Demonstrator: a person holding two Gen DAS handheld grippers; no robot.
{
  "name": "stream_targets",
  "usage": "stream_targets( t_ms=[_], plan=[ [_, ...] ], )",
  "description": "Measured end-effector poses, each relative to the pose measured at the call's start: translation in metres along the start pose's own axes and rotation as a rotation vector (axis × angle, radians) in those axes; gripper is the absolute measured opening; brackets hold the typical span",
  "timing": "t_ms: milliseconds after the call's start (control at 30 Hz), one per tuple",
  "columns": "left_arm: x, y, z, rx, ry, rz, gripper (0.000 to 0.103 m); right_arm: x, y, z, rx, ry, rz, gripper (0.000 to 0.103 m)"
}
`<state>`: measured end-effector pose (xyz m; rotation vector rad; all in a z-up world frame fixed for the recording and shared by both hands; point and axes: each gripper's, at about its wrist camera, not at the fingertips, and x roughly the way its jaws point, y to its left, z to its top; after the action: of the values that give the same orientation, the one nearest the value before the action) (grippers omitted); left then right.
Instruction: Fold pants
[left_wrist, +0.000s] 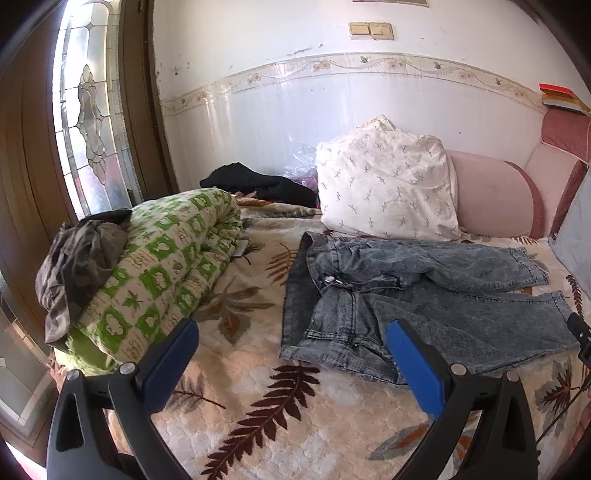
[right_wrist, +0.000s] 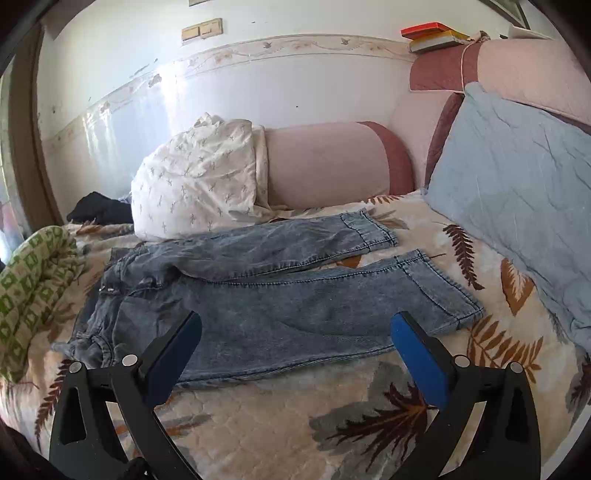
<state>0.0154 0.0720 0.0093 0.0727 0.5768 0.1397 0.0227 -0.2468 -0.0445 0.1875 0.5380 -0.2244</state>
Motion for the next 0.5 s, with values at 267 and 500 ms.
stream_targets(
  t_ms=[267, 500],
  plan=[
    [0.004, -0.025, -0.011, 0.042, 0.047, -0.074, 0.103, 0.000, 0.000, 0.000, -0.002, 0.001, -0.002, 0.103],
    [0.004, -0.040, -0.013, 0.075, 0.046, -0.096, 0.103, 0.002, -0.001, -0.001, -0.003, 0.004, -0.004, 0.103]
  ],
)
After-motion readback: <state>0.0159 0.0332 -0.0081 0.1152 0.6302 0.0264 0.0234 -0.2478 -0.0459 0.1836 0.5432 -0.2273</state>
